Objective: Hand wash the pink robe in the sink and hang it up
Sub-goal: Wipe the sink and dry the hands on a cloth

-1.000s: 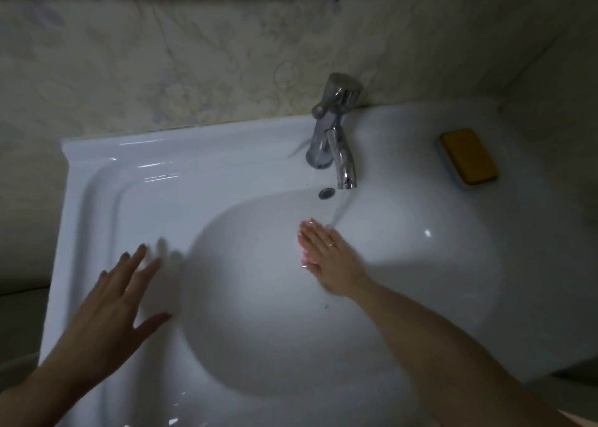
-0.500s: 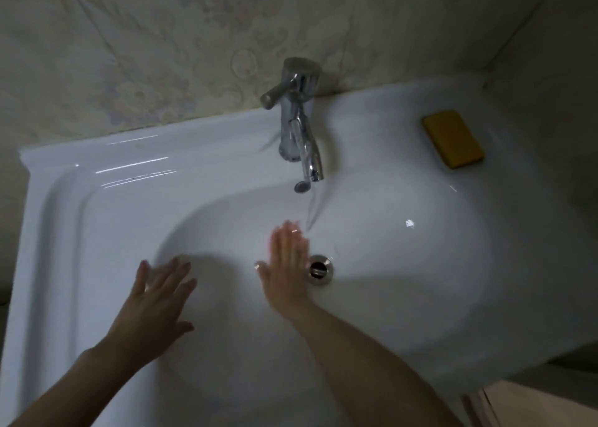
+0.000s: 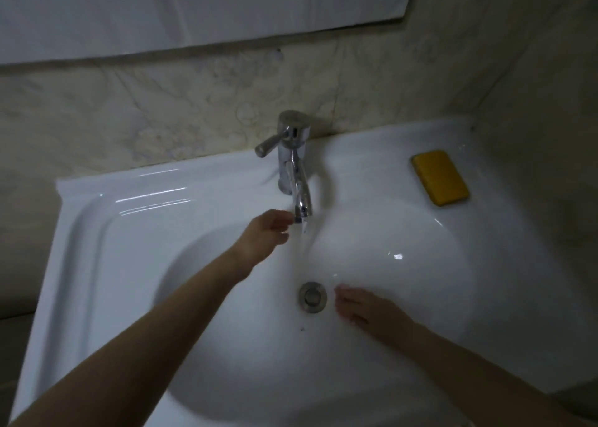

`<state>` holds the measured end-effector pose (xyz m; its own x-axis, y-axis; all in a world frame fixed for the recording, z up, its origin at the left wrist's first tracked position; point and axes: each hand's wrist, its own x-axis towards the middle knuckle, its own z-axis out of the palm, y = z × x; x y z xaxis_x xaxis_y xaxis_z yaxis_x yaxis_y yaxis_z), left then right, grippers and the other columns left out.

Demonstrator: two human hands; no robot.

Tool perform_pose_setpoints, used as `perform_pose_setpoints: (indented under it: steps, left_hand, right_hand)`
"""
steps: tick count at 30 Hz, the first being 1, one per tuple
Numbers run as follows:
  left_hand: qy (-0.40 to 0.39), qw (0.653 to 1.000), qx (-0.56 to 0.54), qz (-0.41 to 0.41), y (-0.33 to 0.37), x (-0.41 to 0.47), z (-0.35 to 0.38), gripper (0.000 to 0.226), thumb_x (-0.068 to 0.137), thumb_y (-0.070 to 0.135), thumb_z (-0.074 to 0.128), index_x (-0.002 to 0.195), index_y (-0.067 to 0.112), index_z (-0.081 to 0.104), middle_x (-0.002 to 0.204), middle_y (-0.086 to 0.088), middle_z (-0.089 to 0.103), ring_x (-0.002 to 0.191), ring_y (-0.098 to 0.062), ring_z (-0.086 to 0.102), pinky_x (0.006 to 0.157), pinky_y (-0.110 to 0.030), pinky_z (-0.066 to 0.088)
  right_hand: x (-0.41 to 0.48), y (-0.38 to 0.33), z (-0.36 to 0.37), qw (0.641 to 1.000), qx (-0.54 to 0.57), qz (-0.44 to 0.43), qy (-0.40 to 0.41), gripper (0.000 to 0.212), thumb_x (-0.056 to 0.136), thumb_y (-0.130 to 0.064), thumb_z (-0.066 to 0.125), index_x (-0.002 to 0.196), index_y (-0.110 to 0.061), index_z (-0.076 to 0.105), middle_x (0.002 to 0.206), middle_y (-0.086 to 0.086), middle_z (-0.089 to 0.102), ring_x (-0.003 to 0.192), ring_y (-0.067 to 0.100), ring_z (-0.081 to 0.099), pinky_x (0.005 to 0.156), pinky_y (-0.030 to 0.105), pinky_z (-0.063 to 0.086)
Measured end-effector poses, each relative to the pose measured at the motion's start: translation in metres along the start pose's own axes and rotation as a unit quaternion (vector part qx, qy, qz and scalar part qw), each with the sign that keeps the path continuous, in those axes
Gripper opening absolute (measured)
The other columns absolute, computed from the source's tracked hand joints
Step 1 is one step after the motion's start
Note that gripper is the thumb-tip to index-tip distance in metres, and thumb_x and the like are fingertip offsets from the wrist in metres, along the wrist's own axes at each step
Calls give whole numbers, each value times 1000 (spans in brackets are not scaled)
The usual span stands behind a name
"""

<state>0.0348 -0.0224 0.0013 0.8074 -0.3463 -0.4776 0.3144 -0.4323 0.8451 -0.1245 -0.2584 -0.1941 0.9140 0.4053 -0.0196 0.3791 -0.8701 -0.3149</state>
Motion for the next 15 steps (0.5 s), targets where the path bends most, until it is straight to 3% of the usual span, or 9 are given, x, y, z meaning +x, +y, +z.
perform_pose_setpoints:
  steps: [2,4,6,8,10,11,12,14,15]
  left_hand:
    - [166,984,-44,53,15,1,8,44,83,-17,40,117,4,57,108,-4,59,105,-20,57,87,-28,49]
    - [322,929,-65,169,41,-5,1,41,84,-7,46,122,10,50,115,-1,55,103,-16,57,86,-27,48]
    - [307,921,-9,242,78,-12,-11,44,89,20,60,129,16,41,116,3,53,95,-9,55,79,-21,47]
    - [243,939,156,188,112,-1,-26,49,88,47,57,122,12,51,106,0,61,89,-14,58,78,-27,47]
    - [172,928,317,92,138,17,-35,53,92,52,48,101,2,62,96,-13,67,76,-21,61,68,-28,48]
    - [123,937,324,41,145,25,-35,50,94,48,45,90,1,62,90,-15,67,66,-19,61,60,-25,48]
    - [78,954,291,-7,151,32,-34,45,97,43,43,82,3,59,82,-14,65,57,-16,60,50,-21,48]
    - [33,974,205,-88,156,40,-30,40,101,34,36,73,9,51,63,-7,55,36,-9,49,35,-11,36]
    - [17,975,186,-116,157,41,-28,41,101,32,32,69,11,47,53,-3,49,29,-6,39,33,-8,28]
  right_hand:
    - [0,3,0,998,20,21,57,54,101,-48,22,105,-24,70,123,0,65,113,13,61,81,27,55]
    - [1,1,7,997,-5,30,65,46,99,-44,30,104,-24,71,121,0,66,106,15,65,77,30,57]
    - [3,-3,16,997,-32,60,43,34,88,-37,40,101,-27,69,119,-1,66,96,21,67,72,31,57]
    - [15,-13,15,991,5,133,21,34,78,-33,36,92,-27,66,107,0,66,83,26,66,66,31,53]
    - [39,-30,1,960,118,253,31,33,77,-26,36,82,-20,69,89,5,64,74,27,64,68,31,51]
    - [56,-37,-11,921,213,325,37,28,82,-23,43,82,-16,70,85,6,63,73,26,62,71,33,51]
    - [73,-44,-28,856,341,387,24,20,85,-21,50,84,-16,69,83,4,62,73,22,59,74,34,52]
    - [102,-54,-59,636,654,407,-31,7,81,-20,62,81,-14,64,75,2,61,66,15,57,65,27,50]
    - [115,-59,-71,529,755,386,-26,11,80,-20,64,80,-10,63,71,3,61,62,14,58,60,24,47]
